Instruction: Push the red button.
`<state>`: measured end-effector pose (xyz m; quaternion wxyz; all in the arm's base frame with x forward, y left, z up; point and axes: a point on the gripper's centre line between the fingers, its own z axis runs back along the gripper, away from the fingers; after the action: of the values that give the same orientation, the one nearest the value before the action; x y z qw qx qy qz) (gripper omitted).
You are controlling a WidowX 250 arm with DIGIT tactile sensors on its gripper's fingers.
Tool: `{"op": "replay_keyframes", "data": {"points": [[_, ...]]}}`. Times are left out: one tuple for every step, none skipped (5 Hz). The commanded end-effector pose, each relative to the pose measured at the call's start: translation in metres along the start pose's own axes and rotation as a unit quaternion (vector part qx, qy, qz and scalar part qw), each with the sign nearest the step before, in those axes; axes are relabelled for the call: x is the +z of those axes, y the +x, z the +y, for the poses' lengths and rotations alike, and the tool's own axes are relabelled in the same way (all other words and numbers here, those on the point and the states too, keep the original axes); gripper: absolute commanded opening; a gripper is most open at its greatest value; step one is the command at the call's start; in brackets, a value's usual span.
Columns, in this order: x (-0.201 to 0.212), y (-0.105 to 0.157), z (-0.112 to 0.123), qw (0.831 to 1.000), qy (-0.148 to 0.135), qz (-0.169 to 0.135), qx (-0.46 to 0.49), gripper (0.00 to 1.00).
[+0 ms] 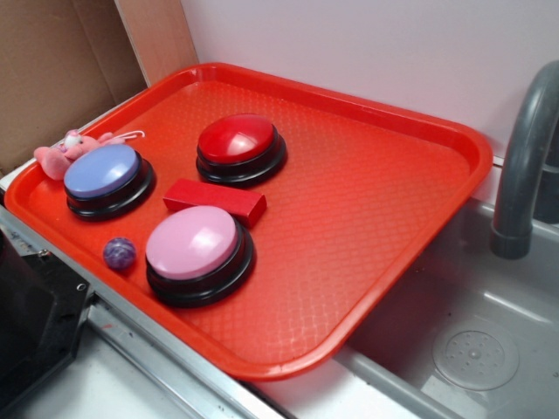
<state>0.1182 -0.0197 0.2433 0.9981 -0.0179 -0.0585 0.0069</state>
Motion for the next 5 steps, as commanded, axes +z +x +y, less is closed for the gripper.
{"op": "replay_keyframes", "data": {"points": [[0.0,0.0,0.0,1.0,0.0,0.0,0.0,1.0],[-0.055,0.044,0.017,0.997,0.045,0.053,-0.013,1.0],[-0.089,0.092,0.018,0.997,0.062,0.045,-0.032,1.0],[-0.126,0.122,0.039,0.998,0.063,0.015,-0.014,1.0],[-0.153,0.136,0.046,0.998,0.06,-0.018,0.005,1.0]]}}
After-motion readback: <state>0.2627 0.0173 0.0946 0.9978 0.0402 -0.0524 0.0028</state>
